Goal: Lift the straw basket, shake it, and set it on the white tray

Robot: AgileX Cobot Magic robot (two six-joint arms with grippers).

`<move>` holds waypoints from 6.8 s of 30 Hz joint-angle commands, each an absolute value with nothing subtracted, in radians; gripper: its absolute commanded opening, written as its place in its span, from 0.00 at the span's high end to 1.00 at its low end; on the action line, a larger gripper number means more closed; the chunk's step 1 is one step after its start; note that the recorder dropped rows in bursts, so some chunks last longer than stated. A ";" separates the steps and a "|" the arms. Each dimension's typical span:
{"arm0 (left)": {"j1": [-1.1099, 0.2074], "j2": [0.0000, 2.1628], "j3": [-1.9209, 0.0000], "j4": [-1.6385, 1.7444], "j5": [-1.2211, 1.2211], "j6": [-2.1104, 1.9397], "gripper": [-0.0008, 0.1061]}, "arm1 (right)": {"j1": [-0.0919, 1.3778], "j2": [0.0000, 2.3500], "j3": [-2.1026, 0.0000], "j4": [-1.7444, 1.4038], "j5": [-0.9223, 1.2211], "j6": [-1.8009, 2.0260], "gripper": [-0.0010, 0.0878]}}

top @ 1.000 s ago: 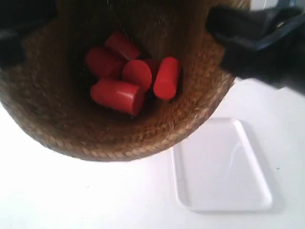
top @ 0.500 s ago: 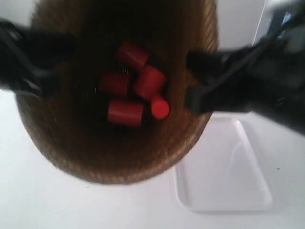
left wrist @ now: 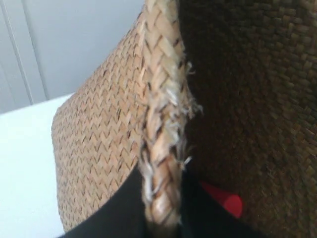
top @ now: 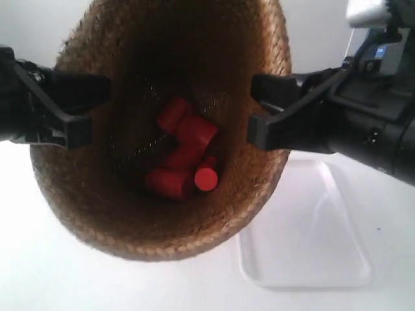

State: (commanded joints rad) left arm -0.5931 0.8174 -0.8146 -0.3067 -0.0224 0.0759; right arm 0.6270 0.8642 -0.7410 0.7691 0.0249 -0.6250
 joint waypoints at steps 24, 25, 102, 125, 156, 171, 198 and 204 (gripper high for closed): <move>-0.581 0.764 -0.799 -0.258 -0.072 0.095 0.99 | 0.627 0.728 -0.691 0.783 0.000 -0.570 0.99; -0.581 0.786 -0.766 -0.242 -0.083 0.126 0.99 | 0.627 0.758 -0.647 0.782 -0.110 -0.614 0.99; -0.571 0.798 -0.800 -0.314 0.025 0.000 0.99 | 0.598 0.848 -0.776 0.774 0.071 -0.440 0.99; -0.581 0.906 -0.823 -0.212 0.030 0.041 0.99 | 0.587 0.927 -0.716 0.663 -0.009 -0.574 0.99; -0.621 0.812 -0.909 -0.224 -0.023 -0.014 0.99 | 0.567 0.800 -0.871 0.683 0.056 -0.527 0.99; -0.574 0.971 -0.945 -0.475 0.064 -0.049 0.99 | 0.531 0.975 -0.886 0.646 0.252 -0.273 0.99; -0.558 1.509 -1.574 -0.156 0.859 -0.325 0.99 | 0.128 1.253 -1.364 -0.011 1.221 0.011 0.99; -0.625 1.565 -1.589 -0.154 0.731 -0.400 0.99 | -0.008 1.300 -1.400 -0.011 1.221 -0.079 0.99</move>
State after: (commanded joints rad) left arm -0.6247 1.5653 -1.5891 -0.1541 0.7311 -0.4005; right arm -0.0080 1.2996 -1.4002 -0.0114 1.2211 -0.0788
